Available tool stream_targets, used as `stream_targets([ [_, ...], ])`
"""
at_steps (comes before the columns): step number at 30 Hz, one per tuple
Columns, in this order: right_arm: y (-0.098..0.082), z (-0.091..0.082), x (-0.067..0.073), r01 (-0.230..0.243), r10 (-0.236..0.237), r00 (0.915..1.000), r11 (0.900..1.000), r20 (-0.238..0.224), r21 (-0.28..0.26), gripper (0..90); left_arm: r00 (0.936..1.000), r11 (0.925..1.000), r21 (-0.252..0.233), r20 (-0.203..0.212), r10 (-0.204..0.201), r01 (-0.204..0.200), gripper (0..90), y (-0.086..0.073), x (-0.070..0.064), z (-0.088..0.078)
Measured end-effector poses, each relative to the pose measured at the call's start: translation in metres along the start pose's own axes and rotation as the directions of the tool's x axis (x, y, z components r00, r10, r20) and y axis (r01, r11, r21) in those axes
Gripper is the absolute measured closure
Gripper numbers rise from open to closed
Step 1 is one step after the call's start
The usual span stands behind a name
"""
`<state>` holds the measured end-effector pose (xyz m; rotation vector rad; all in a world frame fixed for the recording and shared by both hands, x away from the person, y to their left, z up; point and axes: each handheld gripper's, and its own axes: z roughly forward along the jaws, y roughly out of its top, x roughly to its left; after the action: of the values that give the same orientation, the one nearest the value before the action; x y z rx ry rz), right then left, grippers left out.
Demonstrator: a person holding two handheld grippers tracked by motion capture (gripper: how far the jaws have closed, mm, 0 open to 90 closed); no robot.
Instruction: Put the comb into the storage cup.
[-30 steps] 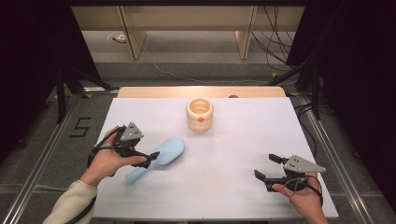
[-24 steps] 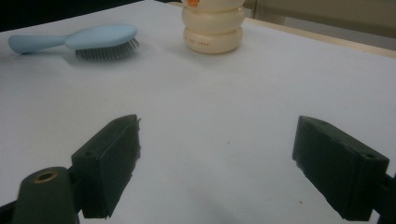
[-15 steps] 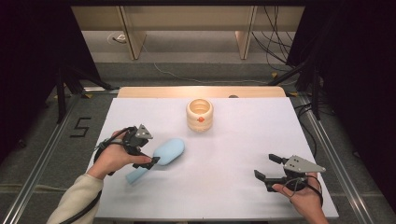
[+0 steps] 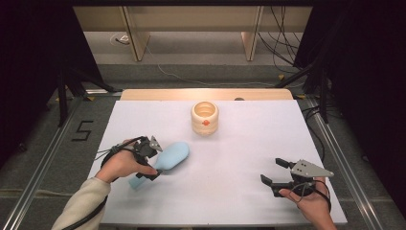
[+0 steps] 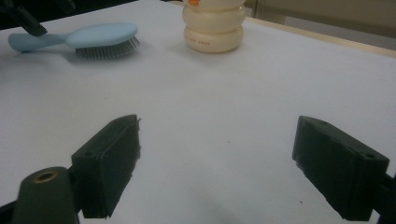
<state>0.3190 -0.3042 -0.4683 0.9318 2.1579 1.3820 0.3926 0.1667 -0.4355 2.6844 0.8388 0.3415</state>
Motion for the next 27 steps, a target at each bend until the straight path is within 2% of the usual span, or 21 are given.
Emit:
stream_targets([
  [5, 0.000, 0.000, 0.000, 0.001, -0.001, 1.0000, 1.000, 0.000, 0.000, 16.0, 0.9999, 0.9988, 0.049, -0.011, -0.011, 0.011, 18.8, -0.001, 0.002, 0.011],
  [10, 0.000, 0.000, 0.000, 0.000, 0.000, 1.0000, 1.000, 0.001, 0.001, 16.0, 0.9996, 0.9986, 0.049, 0.021, -0.019, 0.018, 21.2, -0.003, 0.004, 0.016],
  [20, 0.000, 0.000, 0.000, 0.003, -0.003, 1.0000, 1.000, -0.002, 0.002, 16.0, 0.9995, 0.9959, 0.090, 0.031, -0.007, 0.004, 25.5, -0.002, 0.006, 0.023],
  [27, 0.000, 0.000, 0.000, 0.002, -0.002, 1.0000, 1.000, -0.002, 0.001, 16.0, 0.9993, 0.9948, 0.102, 0.037, -0.006, 0.002, 30.2, -0.001, 0.007, 0.025],
])
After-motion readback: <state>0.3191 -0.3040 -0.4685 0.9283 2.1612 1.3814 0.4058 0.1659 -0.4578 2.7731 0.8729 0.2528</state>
